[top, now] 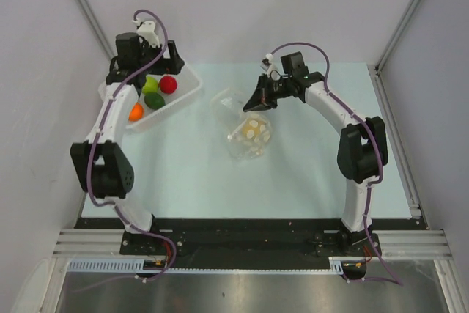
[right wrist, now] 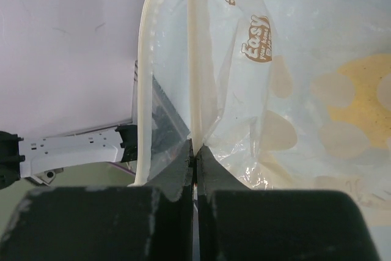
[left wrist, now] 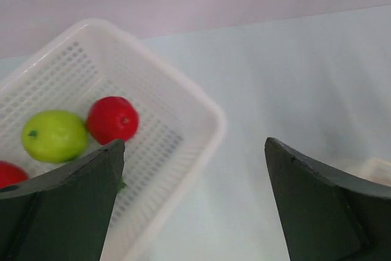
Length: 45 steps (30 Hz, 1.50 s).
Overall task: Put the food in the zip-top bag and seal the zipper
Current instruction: Pick up the fake fruit from the bin.
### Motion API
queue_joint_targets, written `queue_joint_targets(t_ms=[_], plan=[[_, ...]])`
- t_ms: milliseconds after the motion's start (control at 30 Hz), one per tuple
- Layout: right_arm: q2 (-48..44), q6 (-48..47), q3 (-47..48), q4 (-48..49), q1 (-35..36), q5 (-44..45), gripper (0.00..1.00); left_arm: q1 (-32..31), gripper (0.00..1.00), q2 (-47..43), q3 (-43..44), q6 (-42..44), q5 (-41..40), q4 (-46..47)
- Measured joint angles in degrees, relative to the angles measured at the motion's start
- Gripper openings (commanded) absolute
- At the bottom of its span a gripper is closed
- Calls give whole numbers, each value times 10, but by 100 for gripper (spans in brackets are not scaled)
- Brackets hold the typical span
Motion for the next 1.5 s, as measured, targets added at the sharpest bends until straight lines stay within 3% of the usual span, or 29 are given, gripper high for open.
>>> queue_joint_targets(t_ms=[233,433,733,867,1067,1200,1300,1500], plan=[[0,-23,2,-15,-2,26,0,5,100,226,150,61,-101,-3],[0,-40,2,-24,-4,38,0,17,99,325,197,104,-131,-14],[0,-50,2,-26,-5,45,0,23,99,369,220,147,-137,-37],[0,-54,2,-28,-5,45,0,23,97,409,280,158,-133,-70],[0,-58,2,-34,-5,46,0,23,82,436,325,175,-118,-106],[0,-61,2,-37,-5,47,0,23,90,436,325,185,-111,-127],[0,-64,2,-38,-5,47,0,23,88,436,325,192,-110,-139],[0,-69,2,-39,-4,50,0,23,61,435,325,200,-106,-155]])
